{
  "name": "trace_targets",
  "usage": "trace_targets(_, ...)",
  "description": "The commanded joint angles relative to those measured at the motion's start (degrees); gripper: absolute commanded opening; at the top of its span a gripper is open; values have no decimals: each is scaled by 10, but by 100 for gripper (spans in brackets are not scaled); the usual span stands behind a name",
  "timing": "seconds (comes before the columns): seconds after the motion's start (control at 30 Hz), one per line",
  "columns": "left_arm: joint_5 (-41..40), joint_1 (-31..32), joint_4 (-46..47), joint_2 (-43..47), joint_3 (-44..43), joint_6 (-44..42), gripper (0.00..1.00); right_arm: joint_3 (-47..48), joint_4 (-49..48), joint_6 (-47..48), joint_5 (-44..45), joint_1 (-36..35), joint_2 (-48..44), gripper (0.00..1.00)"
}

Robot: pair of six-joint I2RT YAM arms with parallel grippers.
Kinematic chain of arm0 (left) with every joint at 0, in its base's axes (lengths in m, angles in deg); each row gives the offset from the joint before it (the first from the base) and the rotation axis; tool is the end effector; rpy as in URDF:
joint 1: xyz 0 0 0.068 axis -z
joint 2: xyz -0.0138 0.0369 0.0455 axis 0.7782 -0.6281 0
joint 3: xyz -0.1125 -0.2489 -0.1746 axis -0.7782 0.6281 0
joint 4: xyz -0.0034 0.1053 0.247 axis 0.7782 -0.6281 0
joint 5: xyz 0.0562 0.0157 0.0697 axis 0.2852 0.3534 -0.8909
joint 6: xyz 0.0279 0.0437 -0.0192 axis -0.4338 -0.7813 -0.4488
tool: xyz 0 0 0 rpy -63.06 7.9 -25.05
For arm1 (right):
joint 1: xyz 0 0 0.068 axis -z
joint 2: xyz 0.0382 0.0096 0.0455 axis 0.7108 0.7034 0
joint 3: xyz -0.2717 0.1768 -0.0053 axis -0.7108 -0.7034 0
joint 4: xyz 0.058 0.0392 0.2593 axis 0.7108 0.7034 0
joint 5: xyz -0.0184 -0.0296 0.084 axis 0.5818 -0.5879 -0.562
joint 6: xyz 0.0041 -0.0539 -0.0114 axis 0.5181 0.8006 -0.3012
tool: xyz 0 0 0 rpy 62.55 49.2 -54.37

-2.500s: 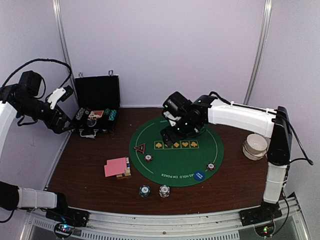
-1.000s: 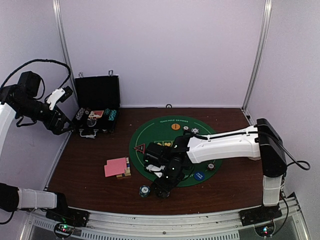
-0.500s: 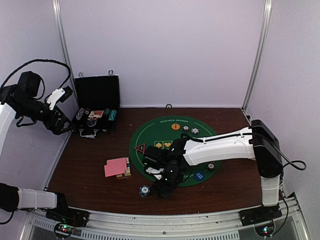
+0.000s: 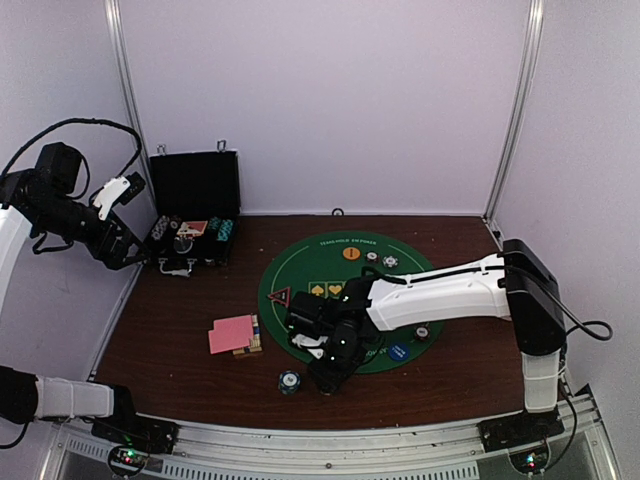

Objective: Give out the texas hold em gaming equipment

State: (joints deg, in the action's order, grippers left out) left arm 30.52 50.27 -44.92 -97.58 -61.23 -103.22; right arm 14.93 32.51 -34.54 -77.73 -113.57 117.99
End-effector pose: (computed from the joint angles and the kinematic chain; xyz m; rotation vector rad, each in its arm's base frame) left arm 0.1563 -0.0117 0.4618 0.6895 2.3440 -0.2684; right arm 0.1549 0.4049 0.2151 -1.3332 2.7964 0.3694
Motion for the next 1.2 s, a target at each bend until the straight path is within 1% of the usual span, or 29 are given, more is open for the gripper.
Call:
trace_targets(0.0,4,-3,2,9,-4,-5,97,7,7,5,9,3,-7,49)
trace_targets(0.17,6,-3,2,9,-4,-5,98,13,15,7,10,3,-12,39)
trace_targets(0.47,3,-3,2,13,-1,-7,97,39,44,15,16,5,-25,37)
trace_targets(0.57,3,-3,2,13,-1,-7,97,51,56,18,23,9,-32,33)
trace_targets(0.67,3,-3,2,13,-1,-8,97,62,58,14,30,23,-40,24)
trace_targets(0.77,2,-3,2,12,-2,-8,98,75,55,11,42,46,-40,21)
trace_targets(0.97,3,-3,2,14,-4,-7,98,129,33,5,50,89,8,21)
trace_targets(1.17,2,-3,2,13,-6,-7,97,219,34,9,59,98,95,21)
